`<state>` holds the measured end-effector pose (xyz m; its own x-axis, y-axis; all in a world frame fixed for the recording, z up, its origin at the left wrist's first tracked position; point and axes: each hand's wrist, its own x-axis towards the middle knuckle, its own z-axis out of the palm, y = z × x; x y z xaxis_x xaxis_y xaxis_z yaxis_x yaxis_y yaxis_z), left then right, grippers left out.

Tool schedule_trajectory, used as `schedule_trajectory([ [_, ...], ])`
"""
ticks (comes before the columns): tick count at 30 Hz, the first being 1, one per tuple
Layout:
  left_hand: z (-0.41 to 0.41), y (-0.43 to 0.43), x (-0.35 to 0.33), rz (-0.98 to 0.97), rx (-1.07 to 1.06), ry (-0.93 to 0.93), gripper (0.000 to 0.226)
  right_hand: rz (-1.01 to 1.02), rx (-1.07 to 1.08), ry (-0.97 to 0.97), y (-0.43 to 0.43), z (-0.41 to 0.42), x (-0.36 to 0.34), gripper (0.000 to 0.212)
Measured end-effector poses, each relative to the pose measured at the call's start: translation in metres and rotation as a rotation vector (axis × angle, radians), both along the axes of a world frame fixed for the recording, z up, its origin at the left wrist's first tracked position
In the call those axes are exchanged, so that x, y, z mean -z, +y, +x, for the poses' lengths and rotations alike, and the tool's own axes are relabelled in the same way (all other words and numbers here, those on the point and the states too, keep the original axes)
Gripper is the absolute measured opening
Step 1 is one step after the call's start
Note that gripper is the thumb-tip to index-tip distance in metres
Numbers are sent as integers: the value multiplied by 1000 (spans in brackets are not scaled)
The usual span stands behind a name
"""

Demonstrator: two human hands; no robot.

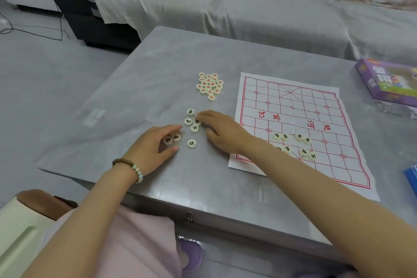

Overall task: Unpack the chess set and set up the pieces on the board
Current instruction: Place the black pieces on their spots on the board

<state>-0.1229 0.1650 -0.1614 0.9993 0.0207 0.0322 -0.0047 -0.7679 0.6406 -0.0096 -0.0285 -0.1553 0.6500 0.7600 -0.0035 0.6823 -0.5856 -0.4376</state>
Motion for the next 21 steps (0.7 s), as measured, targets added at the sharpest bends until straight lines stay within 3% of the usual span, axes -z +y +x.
schedule_trajectory([
  [4,-4,-2,-3,-32,-11,10,42,30,-6,-64,-6,-2,1,30],
  [15,-5,-5,-8,-184,-130,-80,30,156,44,16,-13,-19,-4,19],
  [21,16,-53,-27,-287,-111,-144,32,296,173,31,-67,-25,-19,19],
])
